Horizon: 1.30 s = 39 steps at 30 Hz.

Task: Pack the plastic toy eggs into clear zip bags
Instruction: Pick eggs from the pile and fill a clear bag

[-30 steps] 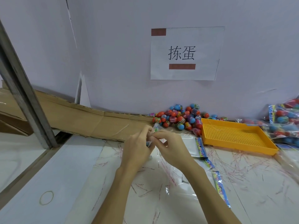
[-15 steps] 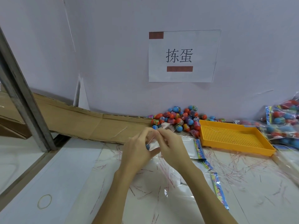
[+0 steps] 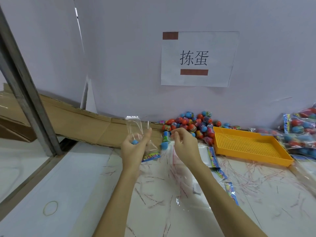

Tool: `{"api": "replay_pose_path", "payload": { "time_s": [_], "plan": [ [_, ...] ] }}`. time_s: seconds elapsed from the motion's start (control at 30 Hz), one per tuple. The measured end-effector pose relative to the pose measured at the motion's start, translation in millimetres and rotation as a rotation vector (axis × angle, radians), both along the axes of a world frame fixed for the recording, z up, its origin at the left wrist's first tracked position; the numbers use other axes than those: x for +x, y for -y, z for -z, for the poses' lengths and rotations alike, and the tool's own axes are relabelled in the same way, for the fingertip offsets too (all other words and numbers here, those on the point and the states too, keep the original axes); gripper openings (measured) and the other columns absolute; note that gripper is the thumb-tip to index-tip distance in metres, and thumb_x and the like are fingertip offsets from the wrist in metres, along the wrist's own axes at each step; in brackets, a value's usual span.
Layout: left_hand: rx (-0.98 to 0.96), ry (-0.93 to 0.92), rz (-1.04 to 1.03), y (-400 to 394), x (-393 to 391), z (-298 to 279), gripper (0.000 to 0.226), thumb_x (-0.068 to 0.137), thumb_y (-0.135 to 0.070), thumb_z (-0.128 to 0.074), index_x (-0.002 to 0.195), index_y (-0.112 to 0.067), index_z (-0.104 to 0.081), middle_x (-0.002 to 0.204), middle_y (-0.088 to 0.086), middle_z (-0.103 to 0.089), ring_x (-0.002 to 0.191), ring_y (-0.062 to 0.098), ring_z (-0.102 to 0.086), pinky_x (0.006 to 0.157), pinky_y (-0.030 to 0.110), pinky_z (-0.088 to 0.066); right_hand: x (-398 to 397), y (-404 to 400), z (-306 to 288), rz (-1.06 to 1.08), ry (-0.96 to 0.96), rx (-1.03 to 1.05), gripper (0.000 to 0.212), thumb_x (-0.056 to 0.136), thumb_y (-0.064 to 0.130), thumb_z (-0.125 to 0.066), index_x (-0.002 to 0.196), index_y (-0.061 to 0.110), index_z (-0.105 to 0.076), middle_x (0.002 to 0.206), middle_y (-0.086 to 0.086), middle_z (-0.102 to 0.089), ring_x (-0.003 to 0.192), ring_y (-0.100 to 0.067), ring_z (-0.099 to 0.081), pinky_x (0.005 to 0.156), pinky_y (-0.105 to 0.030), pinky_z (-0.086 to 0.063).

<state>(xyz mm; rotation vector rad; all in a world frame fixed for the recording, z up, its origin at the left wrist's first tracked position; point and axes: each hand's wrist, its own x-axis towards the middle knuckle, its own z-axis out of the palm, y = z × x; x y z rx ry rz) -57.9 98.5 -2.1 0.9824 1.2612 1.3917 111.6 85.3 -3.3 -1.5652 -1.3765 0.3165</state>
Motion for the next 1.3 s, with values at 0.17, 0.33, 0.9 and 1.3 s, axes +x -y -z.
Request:
{"api": "replay_pose_path", "payload": {
  "time_s": [0.17,0.33,0.9,1.3],
  "plan": [
    [-0.058,0.142,0.119,-3,-2,-2,0.069,0.075,-0.056,-0.087,0.128,-0.02,-0.063,0.122,0.005,-0.071,0.113,0.023,-0.068,0.096,0.049,-0.055,5,-32,8,-0.101,0.205,-0.187,0.036,0.106,0.011,-0.041,0.132,0.019,-0.065,0.122,-0.008,-0.065,0.09,-0.017,-0.056,0.079,-0.027,-0.043],
    [-0.005,0.135,0.134,-6,-2,8,0.04,0.086,-0.02,-0.08,0.123,-0.023,-0.063,0.118,0.005,-0.072,0.098,0.019,-0.075,0.081,0.036,-0.063,5,-55,8,0.026,0.426,-0.132,0.052,0.101,0.002,-0.047,0.149,0.022,-0.049,0.142,-0.009,-0.05,0.127,-0.029,-0.046,0.102,-0.04,-0.047],
    [0.122,-0.165,0.218,-3,2,12,0.039,0.085,-0.014,-0.085,0.115,-0.028,-0.064,0.103,0.003,-0.071,0.077,0.013,-0.077,0.063,0.023,-0.061,12,-54,21,-0.044,0.526,-0.273,0.037,0.093,-0.003,-0.059,0.125,0.015,-0.061,0.124,-0.009,-0.048,0.11,-0.03,-0.049,0.095,-0.038,-0.047],
    [0.228,-0.491,0.31,-1,7,16,0.04,0.081,-0.028,-0.088,0.112,-0.032,-0.063,0.09,-0.008,-0.075,0.079,0.014,-0.074,0.07,0.039,-0.065,12,-12,11,0.245,-0.273,0.222,0.014,0.103,0.024,-0.058,0.114,0.018,-0.065,0.107,-0.002,-0.068,0.094,-0.013,-0.065,0.075,-0.015,-0.051]
  ]
}}
